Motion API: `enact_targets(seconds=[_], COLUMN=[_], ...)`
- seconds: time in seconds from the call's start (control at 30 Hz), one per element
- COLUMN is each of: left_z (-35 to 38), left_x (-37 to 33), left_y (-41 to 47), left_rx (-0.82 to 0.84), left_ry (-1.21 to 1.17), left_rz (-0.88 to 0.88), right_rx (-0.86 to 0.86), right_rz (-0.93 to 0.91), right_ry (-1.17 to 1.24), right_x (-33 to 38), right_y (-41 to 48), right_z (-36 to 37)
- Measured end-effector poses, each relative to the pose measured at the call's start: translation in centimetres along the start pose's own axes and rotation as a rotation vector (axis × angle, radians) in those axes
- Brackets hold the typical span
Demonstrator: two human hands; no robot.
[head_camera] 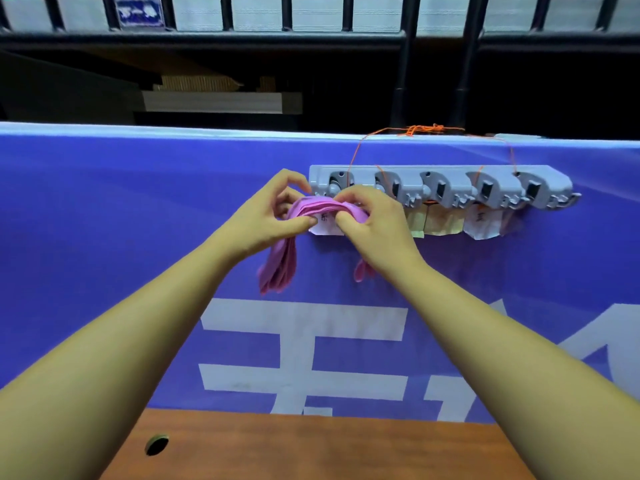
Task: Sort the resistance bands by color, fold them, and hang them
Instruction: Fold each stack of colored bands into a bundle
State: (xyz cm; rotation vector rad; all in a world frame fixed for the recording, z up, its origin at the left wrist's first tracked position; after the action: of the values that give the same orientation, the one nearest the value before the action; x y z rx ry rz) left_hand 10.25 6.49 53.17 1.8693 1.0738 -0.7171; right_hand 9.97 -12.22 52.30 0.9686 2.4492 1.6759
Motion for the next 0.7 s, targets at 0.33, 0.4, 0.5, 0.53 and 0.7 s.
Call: enact_targets(seconds=[0.33, 0.4, 0.5, 0.53, 0.7], left_z=[-0.6, -0.2, 0.1, 0.0, -0.4], left_x=[4.0, 4.6, 4.8, 4.7, 3.8], left_y=[4.1, 4.2, 4.2, 4.3, 4.8], left_rx=[-0.109, -0.116, -0.133, -0.137, -0.182], left_ry=[-0.026, -0.045, -0.097, -0.106, -0.051], left_rz=[0.021, 0.026, 0.035, 0.043, 0.070], right_rx=[-0.084, -0.078, -0.100, -0.125, -0.148], right_rz=[0.036, 0.052, 0.053, 0.044, 0.020], right_ry=[-0.351, -0.361, -0.306, -0.289, -0.311], right_x=[-1.6, -1.8, -1.9, -1.7, -1.5], right_y=[1.8, 1.5, 1.3, 1.3, 2.3], right_z=[3.7, 4.1, 4.4, 4.3, 4.5])
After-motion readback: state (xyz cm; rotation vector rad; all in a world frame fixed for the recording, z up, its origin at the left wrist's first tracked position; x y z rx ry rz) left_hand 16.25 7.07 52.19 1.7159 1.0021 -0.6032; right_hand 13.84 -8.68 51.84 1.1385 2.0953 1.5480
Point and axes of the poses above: each hand's wrist, its own y-axis towards the middle knuckle, its own z-axis out of the palm, x = y × z, the point moved 3 cm from there along y, towards the middle knuckle, and after that the axes turned 13 degrees about -z, right-handed, at the moved point
